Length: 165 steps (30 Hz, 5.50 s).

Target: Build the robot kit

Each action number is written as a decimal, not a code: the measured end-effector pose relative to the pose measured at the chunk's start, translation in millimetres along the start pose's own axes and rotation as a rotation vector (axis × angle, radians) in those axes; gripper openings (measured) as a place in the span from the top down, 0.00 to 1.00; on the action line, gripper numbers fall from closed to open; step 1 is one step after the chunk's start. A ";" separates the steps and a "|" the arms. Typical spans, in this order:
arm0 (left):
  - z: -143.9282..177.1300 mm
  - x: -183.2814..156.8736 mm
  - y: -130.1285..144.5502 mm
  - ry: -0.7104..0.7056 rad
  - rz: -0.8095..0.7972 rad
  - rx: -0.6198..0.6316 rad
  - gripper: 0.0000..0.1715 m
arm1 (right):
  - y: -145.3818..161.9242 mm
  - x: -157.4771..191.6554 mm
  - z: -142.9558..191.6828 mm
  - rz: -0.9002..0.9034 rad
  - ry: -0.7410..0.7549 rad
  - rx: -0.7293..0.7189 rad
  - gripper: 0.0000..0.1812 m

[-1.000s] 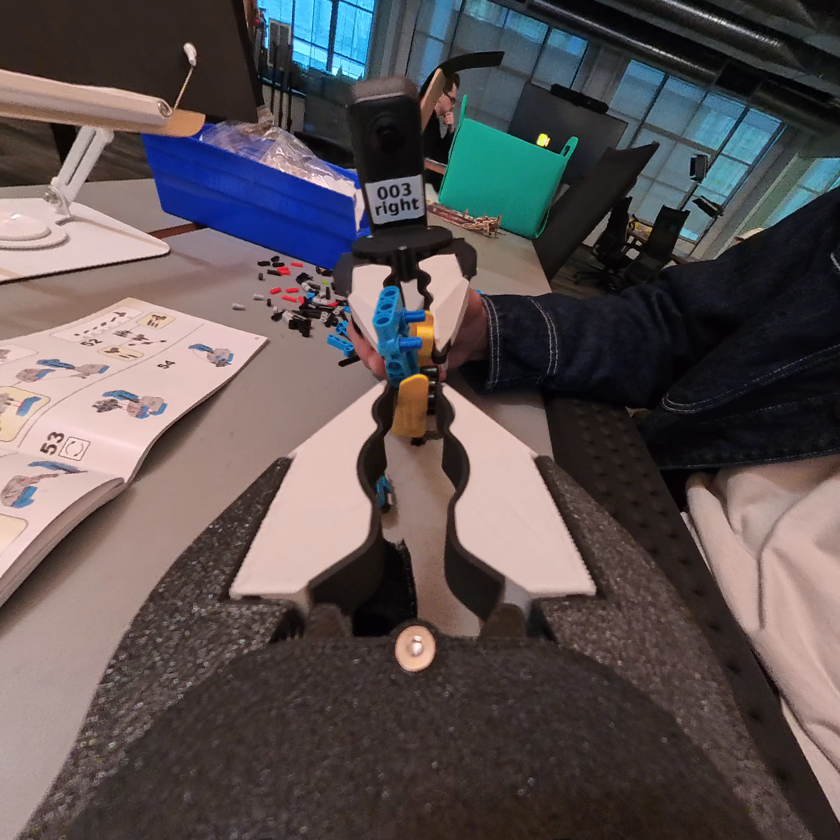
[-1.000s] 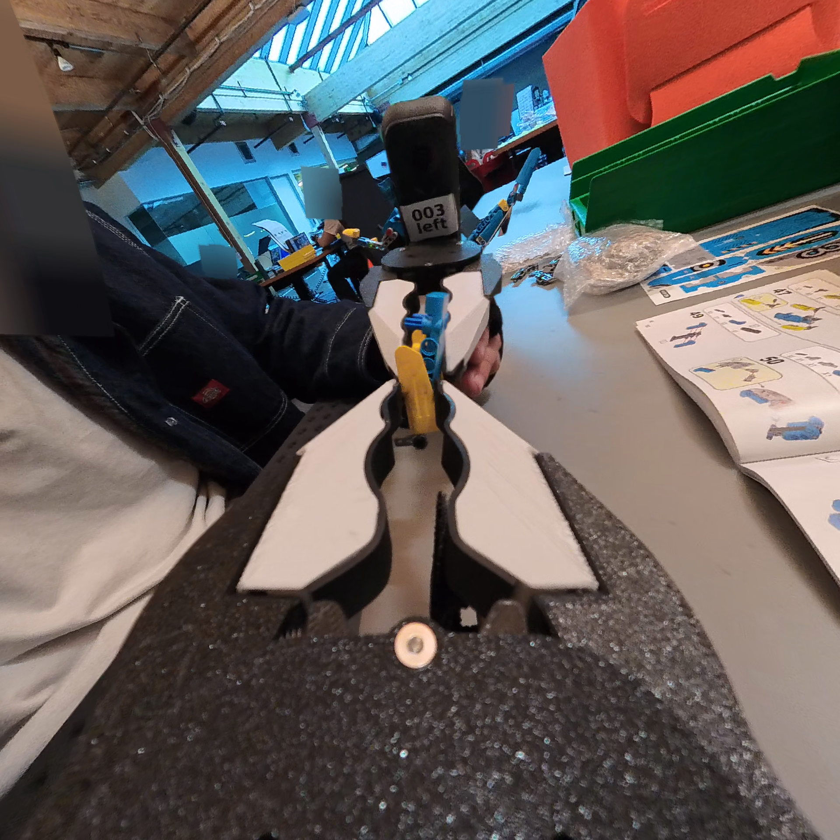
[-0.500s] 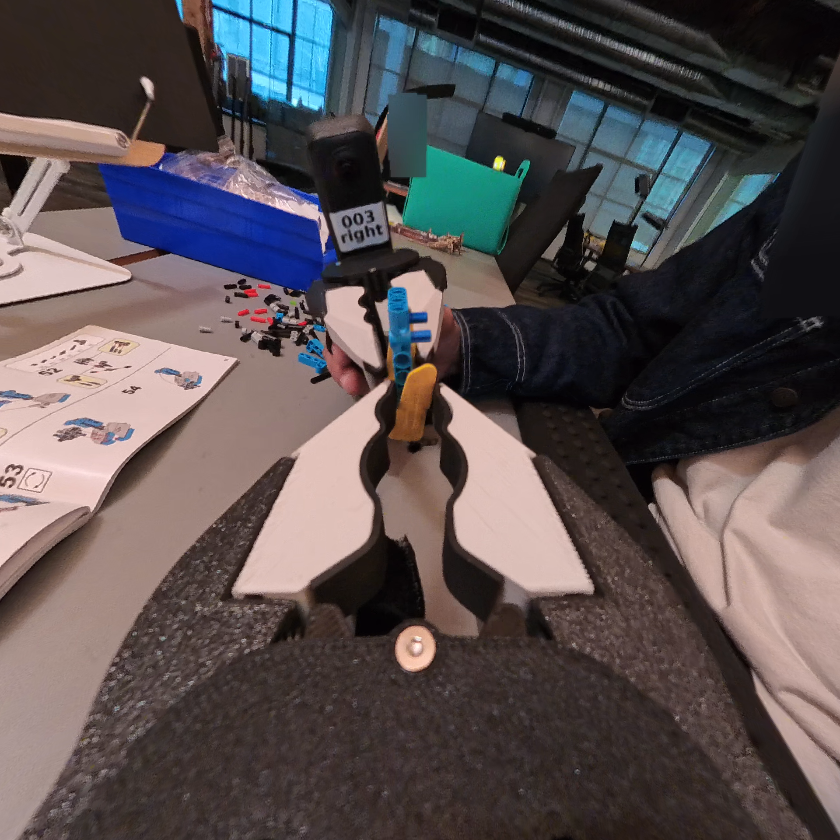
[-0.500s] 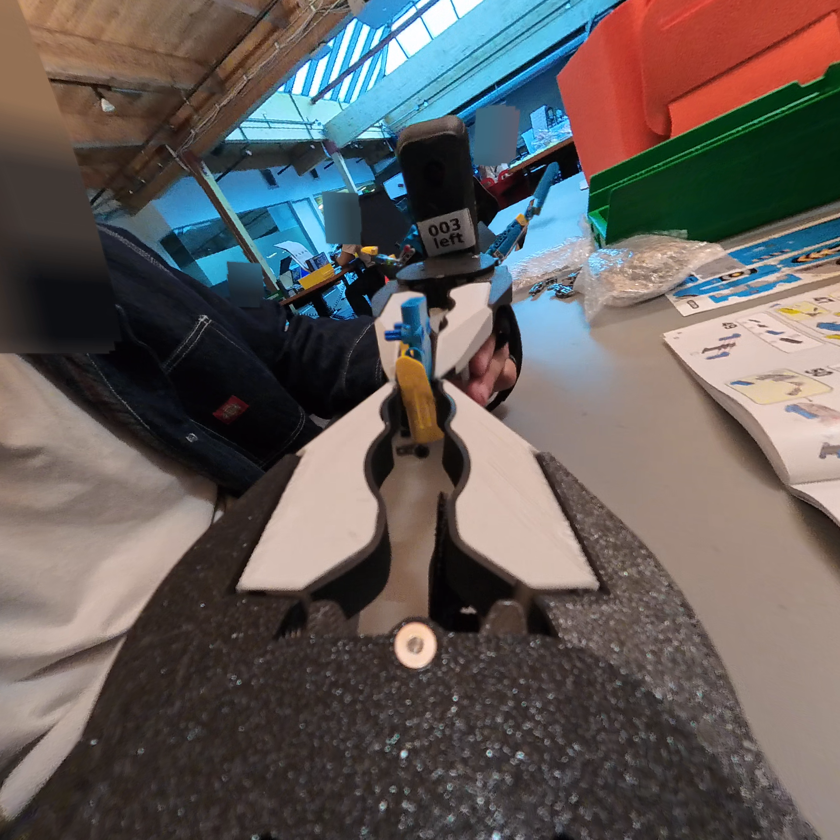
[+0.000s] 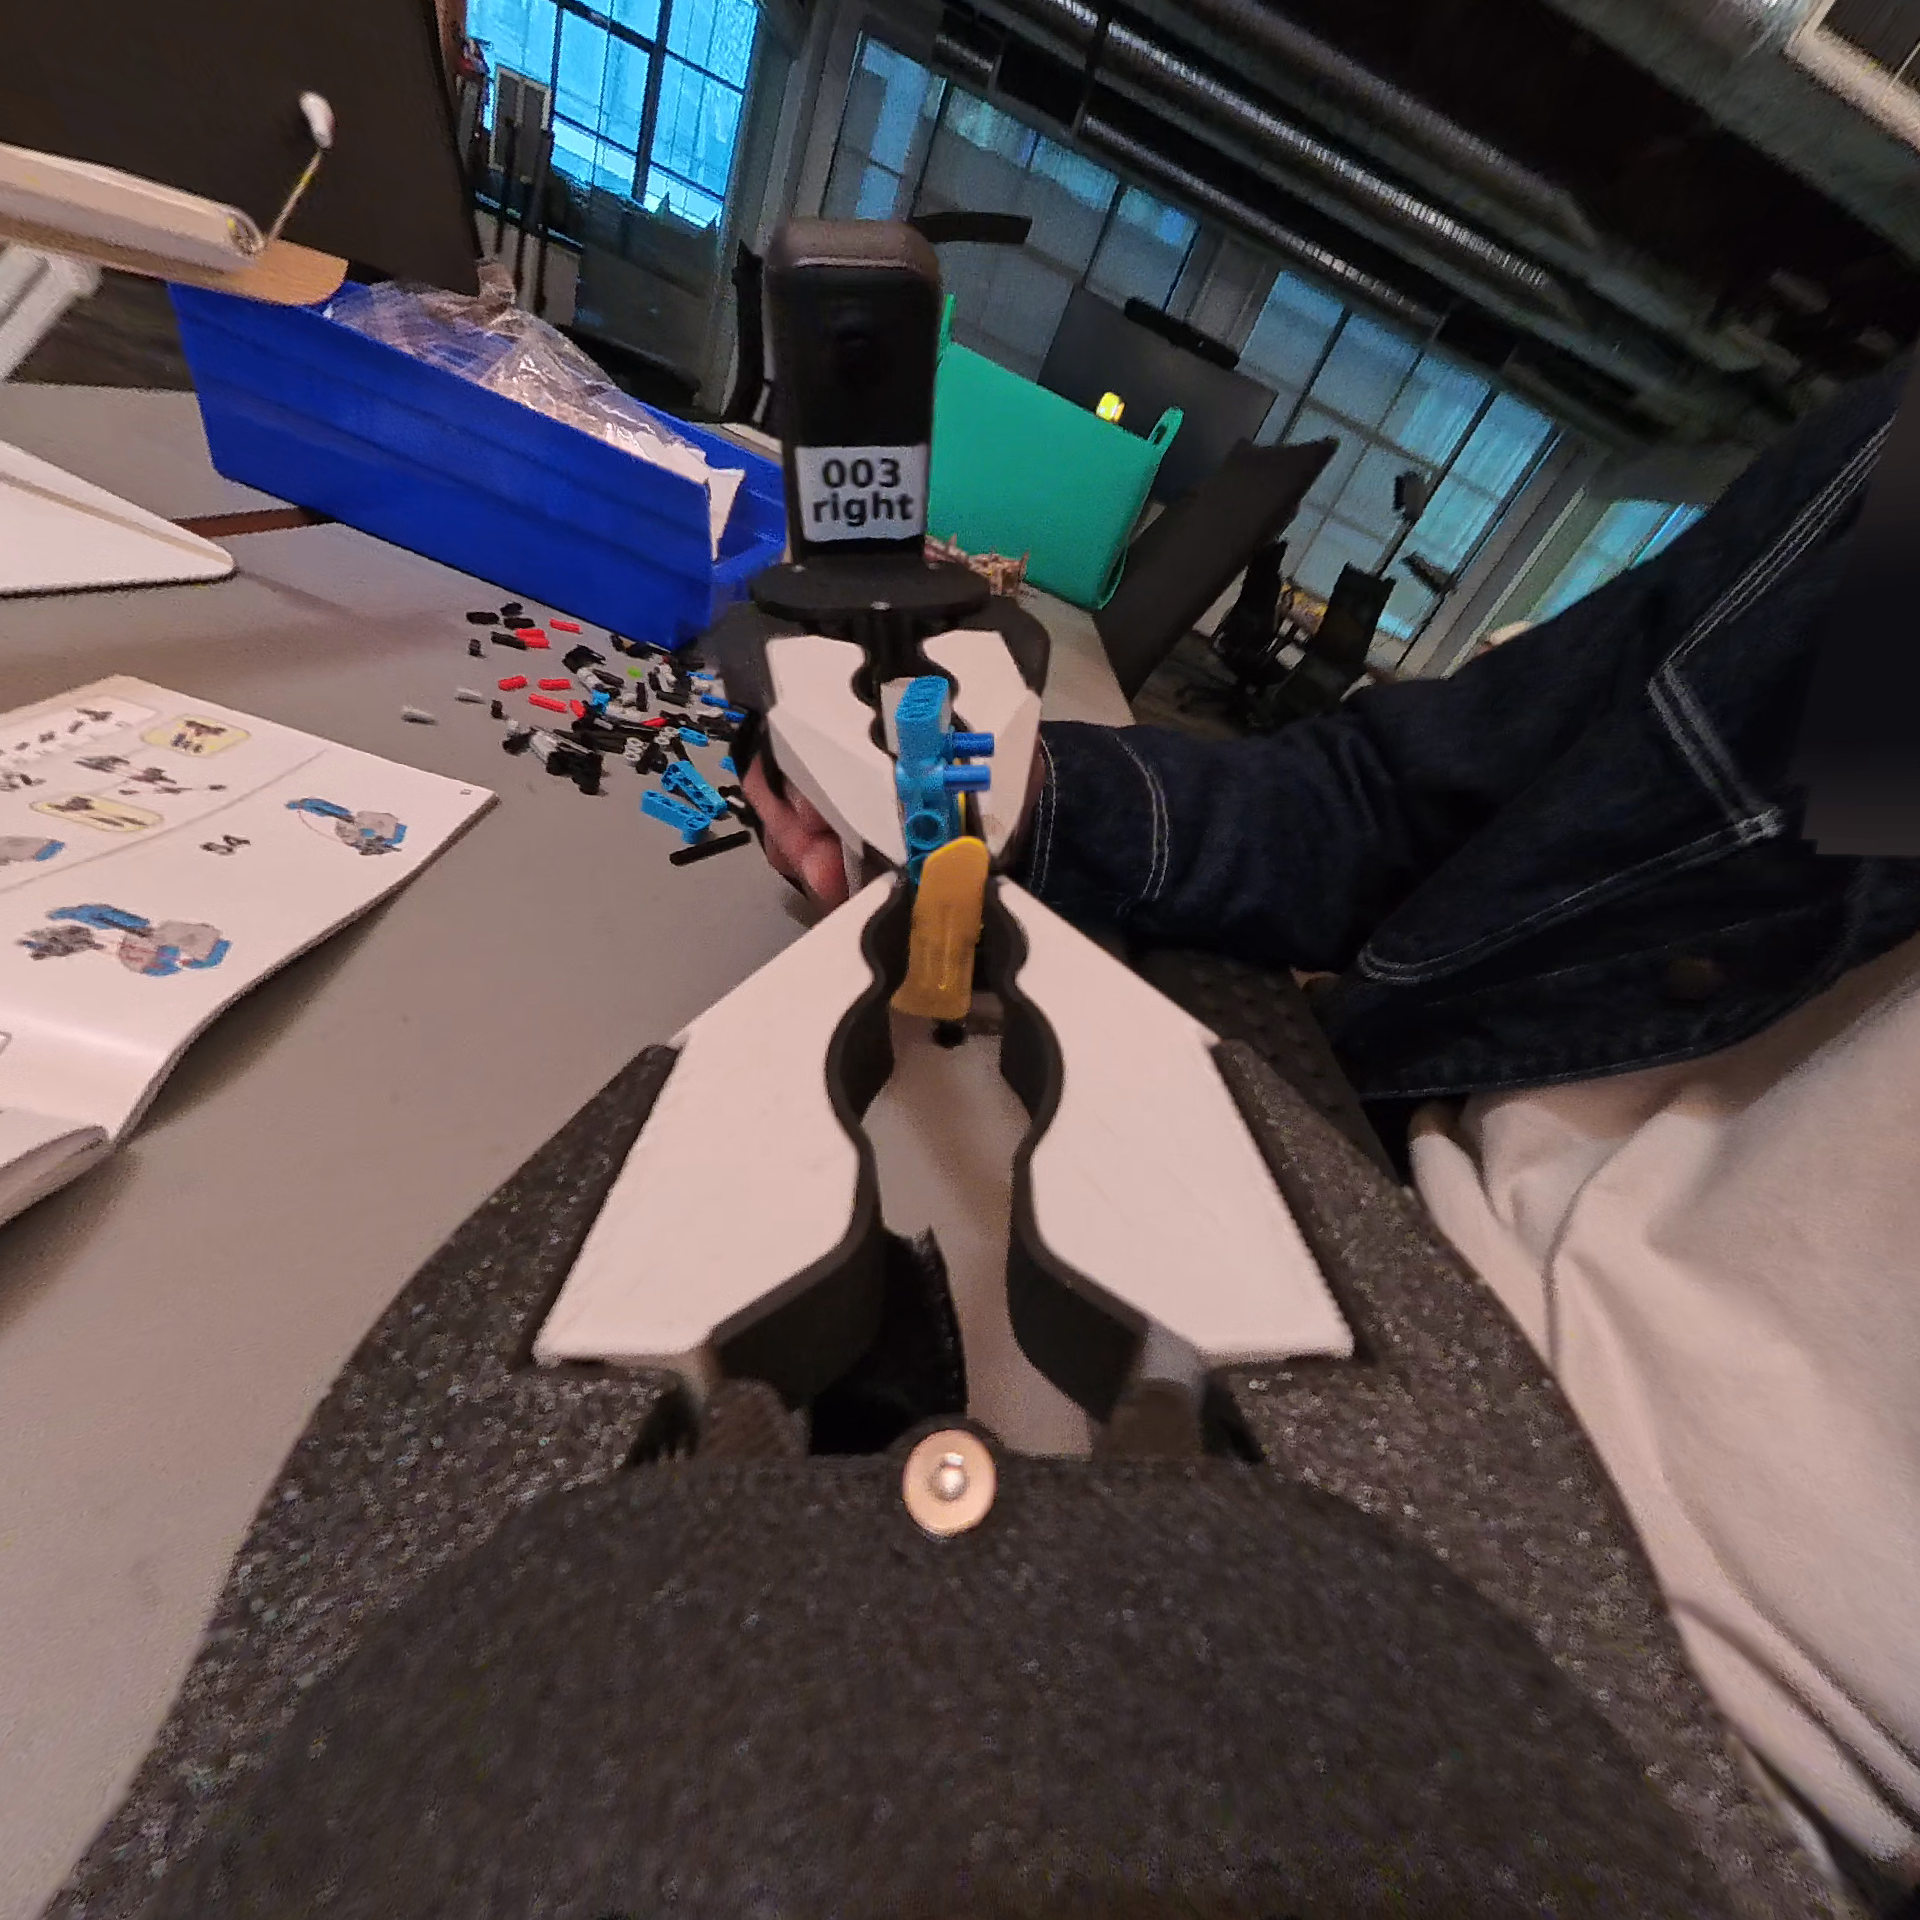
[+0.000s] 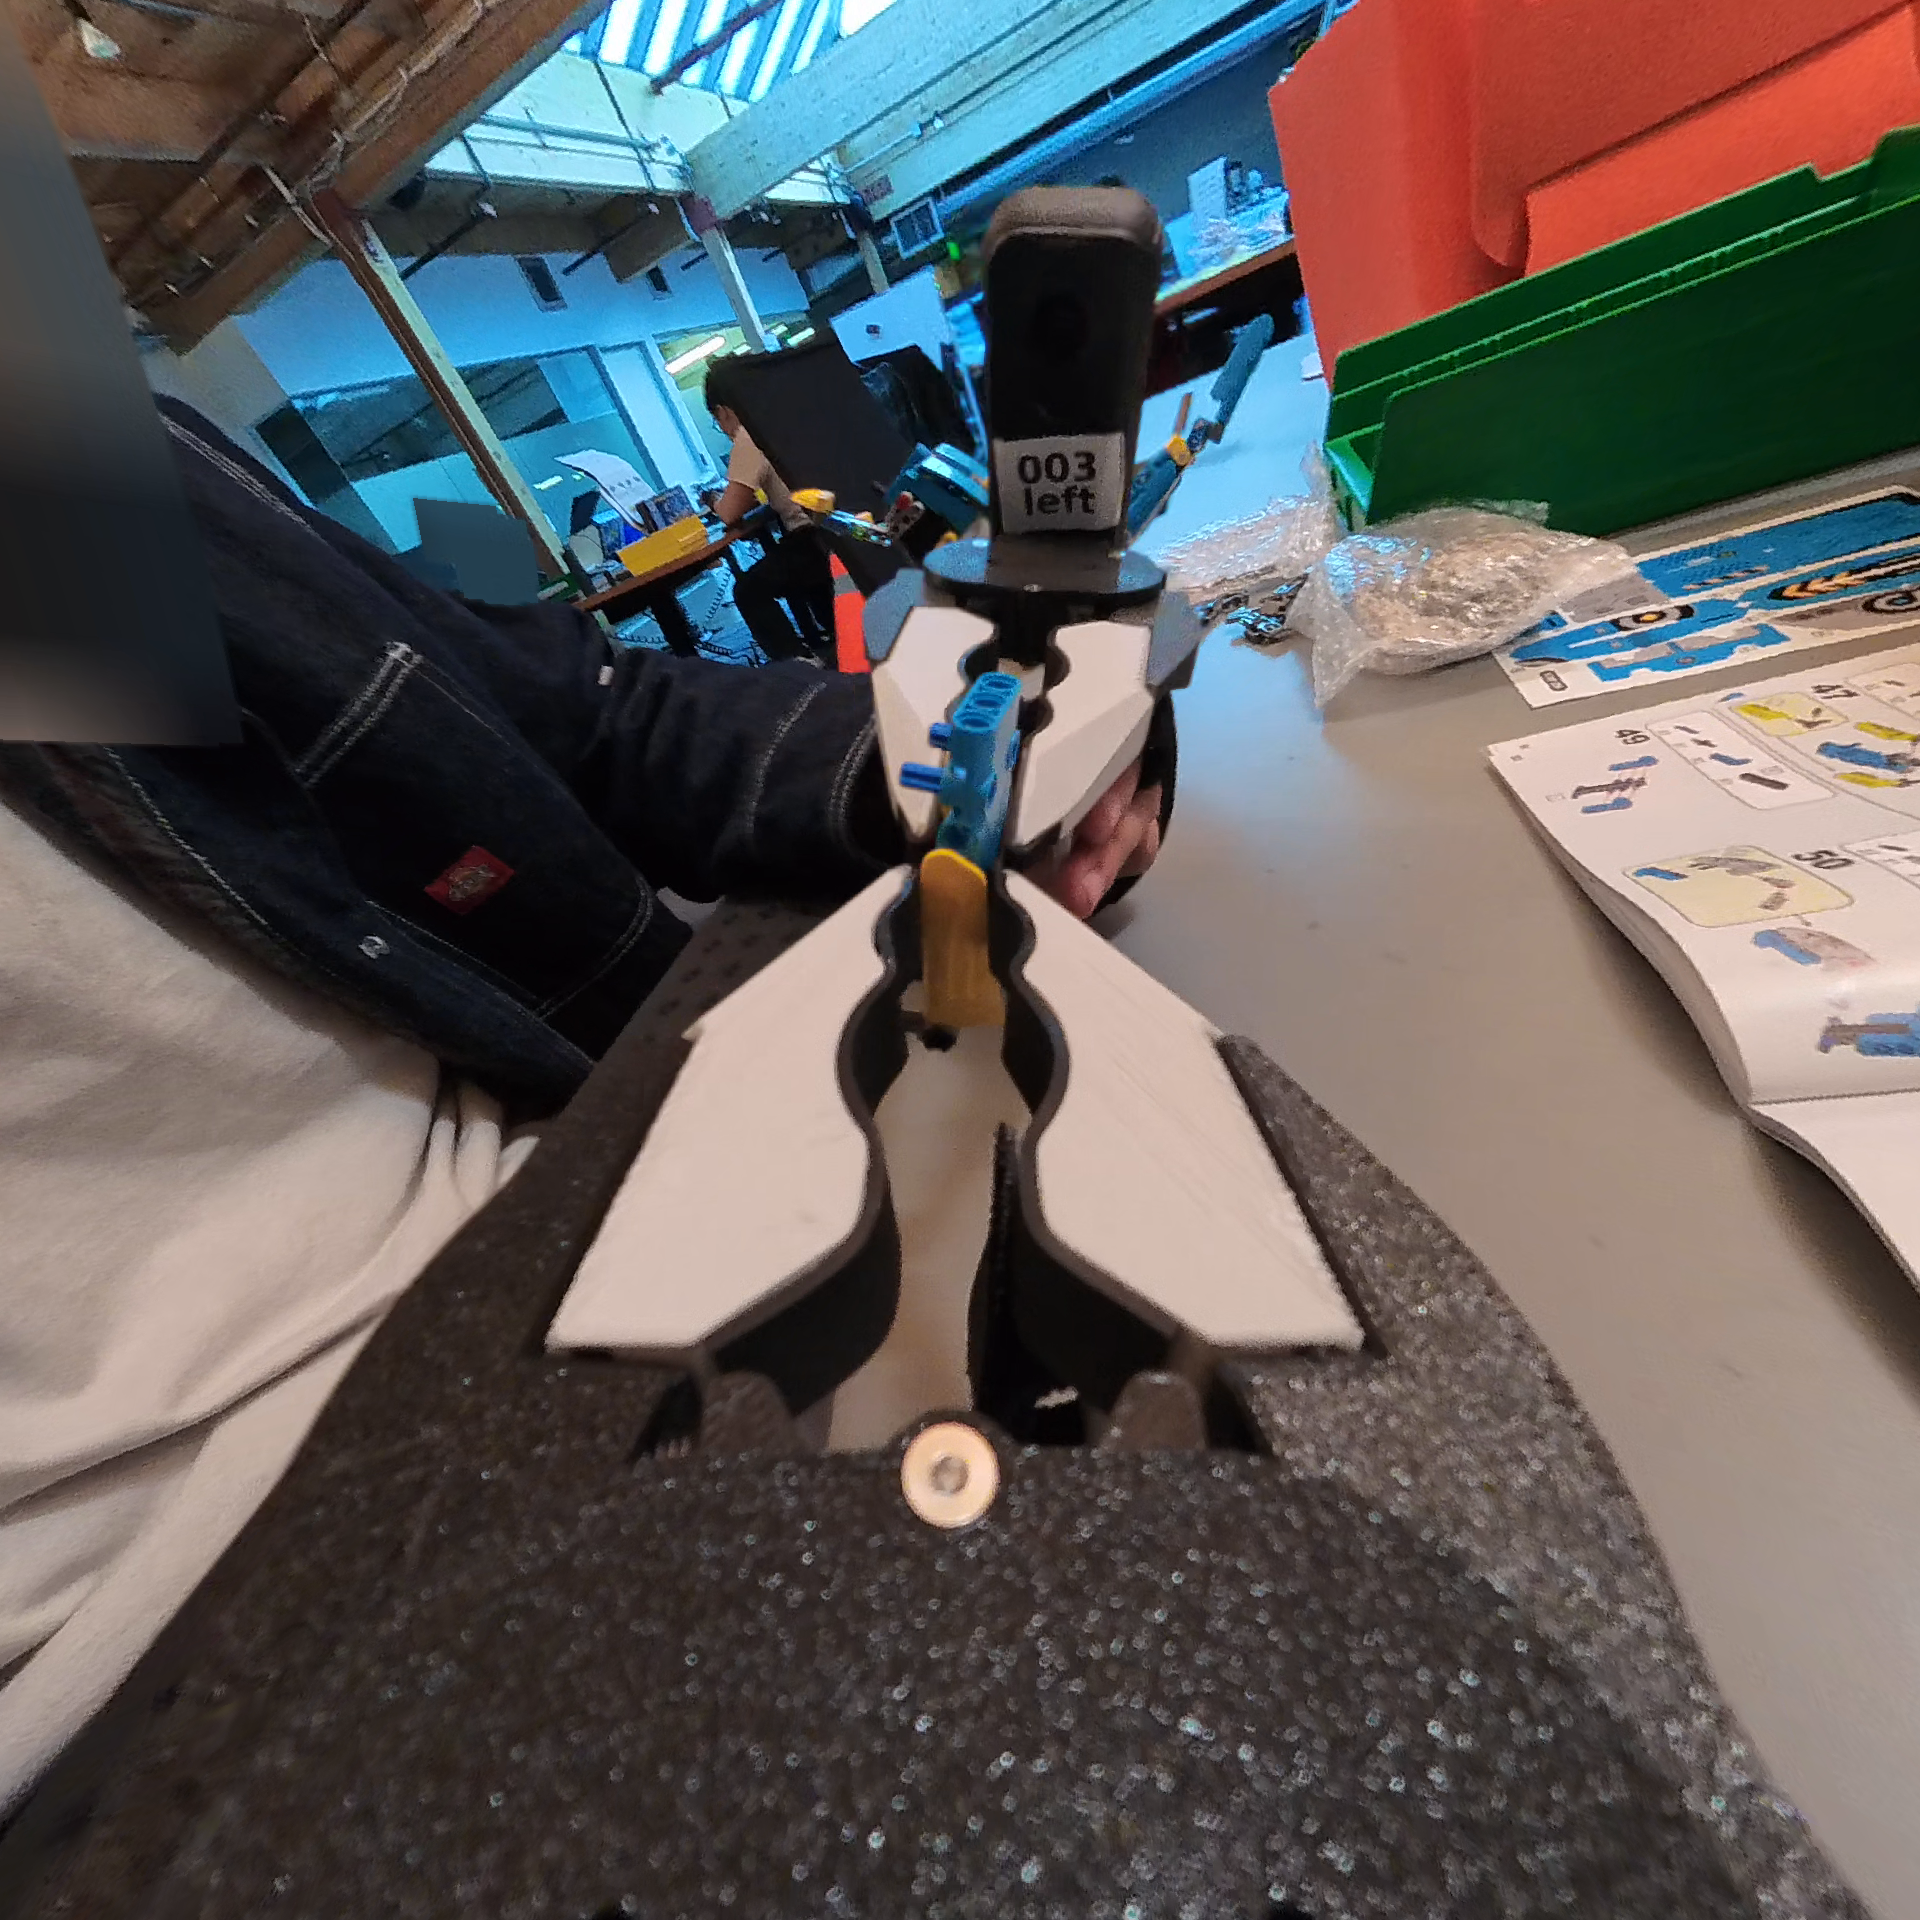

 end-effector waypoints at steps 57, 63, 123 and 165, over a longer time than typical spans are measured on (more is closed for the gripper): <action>-23.0 8.8 30.2 -0.410 -0.831 0.313 0.93 | 48.4 -3.0 -8.0 0.840 0.577 0.633 0.69; -23.5 8.1 31.9 -0.424 -0.879 0.314 0.93 | 46.4 -1.6 -6.8 0.827 0.575 0.646 0.68; -20.2 8.7 41.2 -0.479 -0.755 0.474 0.67 | 37.8 -3.2 -12.0 0.931 0.624 0.766 0.76; -12.5 25.5 21.3 -0.479 -0.308 0.395 0.84 | 38.1 -10.8 -6.8 0.858 0.609 0.722 0.76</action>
Point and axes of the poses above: each gripper's, where its closed fingertips meet, z back along the fingers, y out of its underside, x = y × z across the jaws, the point moved 9 cm from there along z, back along the fingers, and after that the axes turned 6 degrees about x, right-handed, at the moved point
